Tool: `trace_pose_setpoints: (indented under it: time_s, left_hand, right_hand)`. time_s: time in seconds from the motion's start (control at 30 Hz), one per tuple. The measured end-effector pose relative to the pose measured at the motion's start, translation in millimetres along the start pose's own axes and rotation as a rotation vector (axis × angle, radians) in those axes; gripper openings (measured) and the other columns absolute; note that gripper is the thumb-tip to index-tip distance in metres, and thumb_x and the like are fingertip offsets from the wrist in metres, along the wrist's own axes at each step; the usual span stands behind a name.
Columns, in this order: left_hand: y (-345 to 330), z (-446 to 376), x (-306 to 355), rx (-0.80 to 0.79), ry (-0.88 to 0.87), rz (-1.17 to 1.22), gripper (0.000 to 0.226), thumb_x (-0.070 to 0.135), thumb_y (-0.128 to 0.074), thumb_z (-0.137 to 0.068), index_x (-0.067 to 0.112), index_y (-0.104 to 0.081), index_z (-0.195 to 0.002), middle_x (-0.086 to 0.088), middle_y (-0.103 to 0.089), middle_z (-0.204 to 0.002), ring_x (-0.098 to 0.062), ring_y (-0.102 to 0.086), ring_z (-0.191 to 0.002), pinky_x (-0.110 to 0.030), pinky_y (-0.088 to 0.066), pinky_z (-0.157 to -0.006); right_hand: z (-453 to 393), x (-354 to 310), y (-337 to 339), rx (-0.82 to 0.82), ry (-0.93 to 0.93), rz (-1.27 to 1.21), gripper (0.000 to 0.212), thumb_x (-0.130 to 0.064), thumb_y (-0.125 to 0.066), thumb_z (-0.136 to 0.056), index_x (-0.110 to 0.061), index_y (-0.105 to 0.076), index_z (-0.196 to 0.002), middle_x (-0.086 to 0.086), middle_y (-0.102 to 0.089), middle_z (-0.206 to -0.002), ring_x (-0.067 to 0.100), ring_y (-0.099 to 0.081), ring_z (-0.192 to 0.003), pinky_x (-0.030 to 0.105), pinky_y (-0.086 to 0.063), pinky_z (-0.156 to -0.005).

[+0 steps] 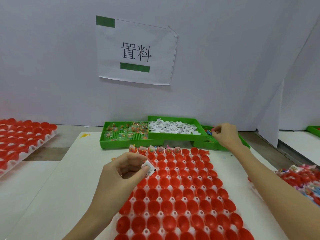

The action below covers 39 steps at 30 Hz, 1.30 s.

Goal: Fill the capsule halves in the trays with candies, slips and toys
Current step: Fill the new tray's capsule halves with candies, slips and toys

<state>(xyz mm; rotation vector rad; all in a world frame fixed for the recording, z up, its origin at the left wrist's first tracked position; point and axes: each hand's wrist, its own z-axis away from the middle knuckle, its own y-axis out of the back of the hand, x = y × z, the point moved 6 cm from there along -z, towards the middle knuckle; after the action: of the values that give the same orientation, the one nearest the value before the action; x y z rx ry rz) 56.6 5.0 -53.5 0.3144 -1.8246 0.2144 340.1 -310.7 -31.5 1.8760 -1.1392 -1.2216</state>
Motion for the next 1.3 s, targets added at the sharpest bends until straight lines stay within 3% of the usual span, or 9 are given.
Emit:
trace_pose_setpoints:
  time_s: [0.17, 0.23, 0.33, 0.5, 0.7, 0.83, 1.17, 1.23, 1.3]
  left_hand:
    - [-5, 3, 1, -0.036, -0.028, -0.048, 0.020, 0.013, -0.083, -0.083, 0.032, -0.080, -0.090, 0.001, -0.079, -0.088, -0.014, -0.076, -0.083, -0.018, -0.058, -0.076]
    - [-7, 5, 1, -0.034, -0.034, -0.069, 0.021, 0.012, -0.084, -0.082, 0.031, -0.080, -0.090, 0.001, -0.079, -0.087, -0.013, -0.076, -0.081, -0.018, -0.058, -0.075]
    - [-9, 6, 1, -0.034, -0.037, -0.096, 0.021, 0.015, -0.086, -0.079, 0.032, -0.080, -0.089, 0.003, -0.079, -0.086, -0.011, -0.076, -0.081, -0.015, -0.057, -0.073]
    - [-16, 8, 8, -0.152, -0.146, -0.186, 0.013, 0.023, -0.086, -0.078, 0.030, -0.081, -0.089, 0.005, -0.080, -0.086, -0.015, -0.077, -0.085, -0.027, -0.060, -0.081]
    - [-20, 12, 11, -0.153, -0.269, -0.202, 0.016, 0.021, -0.086, -0.078, 0.028, -0.081, -0.091, 0.004, -0.078, -0.090, -0.017, -0.077, -0.085, -0.024, -0.061, -0.078]
    - [-23, 11, 5, -0.147, -0.204, -0.163, 0.023, 0.024, -0.087, -0.076, 0.029, -0.078, -0.097, 0.001, -0.078, -0.090, -0.020, -0.076, -0.085, -0.026, -0.061, -0.078]
    - [-66, -10, 17, -0.271, -0.169, -0.080, 0.016, 0.024, -0.079, -0.086, 0.028, -0.078, -0.102, 0.001, -0.079, -0.095, -0.015, -0.076, -0.087, -0.022, -0.060, -0.079]
    - [-81, -23, 15, -0.314, -0.156, -0.169, 0.016, 0.029, -0.069, -0.096, 0.027, -0.076, -0.109, 0.008, -0.078, -0.100, -0.008, -0.075, -0.090, -0.021, -0.058, -0.082]
    - [-100, -36, 8, -0.438, -0.253, -0.533, 0.031, 0.045, -0.056, -0.101, 0.028, -0.070, -0.124, 0.016, -0.072, -0.117, 0.001, -0.064, -0.109, -0.021, -0.051, -0.097]
  right_hand:
    - [82, -68, 41, 0.019, 0.088, -0.437, 0.008, -0.015, -0.076, -0.088, -0.020, -0.080, -0.093, -0.007, -0.077, -0.084, 0.006, -0.071, -0.078, 0.021, -0.058, -0.078]
    - [124, -103, 48, -0.124, 0.176, -0.651, 0.011, -0.018, -0.079, -0.086, -0.028, -0.079, -0.090, -0.010, -0.078, -0.086, 0.005, -0.073, -0.082, 0.015, -0.057, -0.077]
    - [171, -143, 47, -0.355, 0.286, -0.844, 0.011, -0.018, -0.081, -0.086, -0.025, -0.079, -0.095, -0.004, -0.079, -0.091, 0.013, -0.076, -0.088, 0.022, -0.059, -0.084]
    - [194, -158, 35, -0.333, 0.352, -0.736, 0.008, -0.019, -0.081, -0.087, -0.025, -0.081, -0.092, -0.010, -0.078, -0.087, 0.007, -0.075, -0.085, 0.029, -0.061, -0.082]
    - [206, -158, 30, -0.403, 0.411, -0.711, 0.008, -0.023, -0.078, -0.089, -0.027, -0.082, -0.095, -0.015, -0.078, -0.084, 0.005, -0.075, -0.082, 0.027, -0.061, -0.079]
    - [208, -153, 30, -0.462, 0.397, -0.774, 0.010, -0.034, -0.077, -0.090, -0.029, -0.081, -0.098, -0.012, -0.078, -0.088, 0.007, -0.075, -0.084, 0.027, -0.061, -0.080]
    - [178, -116, 37, -0.525, 0.320, -0.902, 0.009, -0.023, -0.082, -0.087, -0.021, -0.080, -0.095, 0.002, -0.079, -0.089, 0.019, -0.077, -0.085, 0.028, -0.061, -0.081]
    - [165, -98, 38, -0.441, 0.238, -0.901, 0.008, -0.022, -0.082, -0.087, -0.021, -0.080, -0.095, 0.002, -0.080, -0.090, 0.018, -0.077, -0.087, 0.027, -0.061, -0.082]
    - [153, -78, 40, -0.331, 0.138, -0.877, 0.009, -0.027, -0.083, -0.085, -0.025, -0.080, -0.093, 0.000, -0.079, -0.091, 0.016, -0.076, -0.087, 0.029, -0.062, -0.084]
